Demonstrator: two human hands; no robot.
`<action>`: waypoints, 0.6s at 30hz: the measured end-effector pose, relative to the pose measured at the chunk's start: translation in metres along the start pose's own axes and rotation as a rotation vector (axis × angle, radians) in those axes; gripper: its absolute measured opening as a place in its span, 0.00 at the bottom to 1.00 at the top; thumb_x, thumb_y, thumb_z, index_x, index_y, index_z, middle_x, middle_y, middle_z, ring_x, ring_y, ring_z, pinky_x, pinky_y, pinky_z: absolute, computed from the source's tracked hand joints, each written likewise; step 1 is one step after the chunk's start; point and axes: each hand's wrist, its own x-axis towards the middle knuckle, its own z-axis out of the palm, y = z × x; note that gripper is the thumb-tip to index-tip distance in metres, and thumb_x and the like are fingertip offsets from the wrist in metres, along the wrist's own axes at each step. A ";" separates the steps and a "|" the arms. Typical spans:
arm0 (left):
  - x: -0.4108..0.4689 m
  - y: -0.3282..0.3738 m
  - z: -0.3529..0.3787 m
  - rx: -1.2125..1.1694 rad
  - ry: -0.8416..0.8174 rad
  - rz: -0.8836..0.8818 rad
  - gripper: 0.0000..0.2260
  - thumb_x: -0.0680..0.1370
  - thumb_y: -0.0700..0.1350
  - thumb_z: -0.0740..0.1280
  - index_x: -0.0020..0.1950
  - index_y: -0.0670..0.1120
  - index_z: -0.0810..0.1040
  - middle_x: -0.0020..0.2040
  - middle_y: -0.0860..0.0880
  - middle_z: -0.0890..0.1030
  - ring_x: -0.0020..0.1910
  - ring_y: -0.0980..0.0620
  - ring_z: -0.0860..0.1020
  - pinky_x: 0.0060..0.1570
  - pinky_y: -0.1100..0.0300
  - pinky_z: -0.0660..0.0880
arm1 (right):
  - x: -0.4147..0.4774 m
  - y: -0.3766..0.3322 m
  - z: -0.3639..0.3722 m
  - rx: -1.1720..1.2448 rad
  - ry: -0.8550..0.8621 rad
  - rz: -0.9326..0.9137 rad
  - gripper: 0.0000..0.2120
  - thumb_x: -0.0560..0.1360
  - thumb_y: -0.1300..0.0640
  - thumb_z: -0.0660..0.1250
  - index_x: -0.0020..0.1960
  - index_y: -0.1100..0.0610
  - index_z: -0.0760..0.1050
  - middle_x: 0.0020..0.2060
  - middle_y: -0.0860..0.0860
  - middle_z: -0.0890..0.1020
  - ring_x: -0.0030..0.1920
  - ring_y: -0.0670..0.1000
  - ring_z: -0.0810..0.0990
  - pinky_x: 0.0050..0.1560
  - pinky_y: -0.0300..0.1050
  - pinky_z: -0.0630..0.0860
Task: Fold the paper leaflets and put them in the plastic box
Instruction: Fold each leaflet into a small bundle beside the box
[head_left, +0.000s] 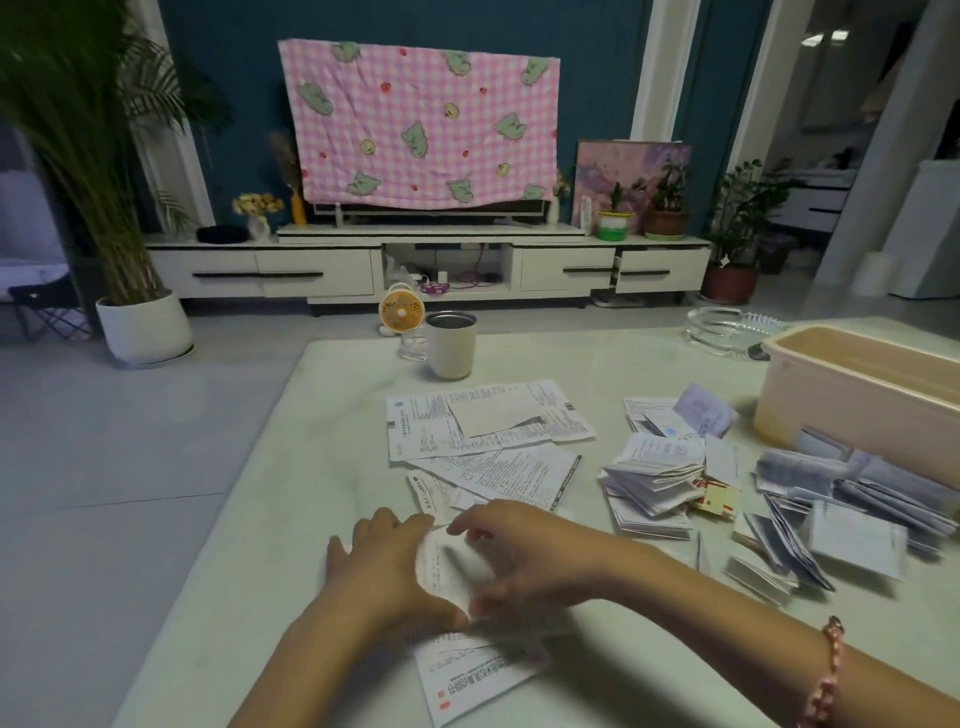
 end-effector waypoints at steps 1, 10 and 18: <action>0.001 0.001 -0.001 -0.009 0.007 0.006 0.40 0.65 0.61 0.73 0.72 0.57 0.57 0.65 0.51 0.64 0.68 0.51 0.60 0.70 0.50 0.55 | 0.000 0.000 0.003 -0.014 -0.008 0.010 0.35 0.69 0.51 0.74 0.71 0.51 0.62 0.65 0.52 0.70 0.65 0.50 0.67 0.65 0.42 0.64; 0.000 -0.002 -0.021 -0.417 0.238 0.177 0.12 0.70 0.39 0.72 0.47 0.53 0.74 0.45 0.53 0.76 0.41 0.59 0.73 0.36 0.78 0.66 | 0.000 -0.007 -0.009 0.015 0.192 -0.042 0.12 0.71 0.55 0.71 0.53 0.53 0.74 0.45 0.48 0.77 0.47 0.47 0.73 0.46 0.39 0.66; -0.010 0.005 -0.038 -1.093 0.233 -0.109 0.28 0.72 0.47 0.72 0.69 0.43 0.66 0.56 0.49 0.78 0.52 0.49 0.79 0.52 0.55 0.75 | -0.001 0.007 -0.016 1.006 0.399 0.258 0.06 0.74 0.59 0.69 0.48 0.61 0.77 0.45 0.54 0.83 0.44 0.52 0.82 0.49 0.48 0.79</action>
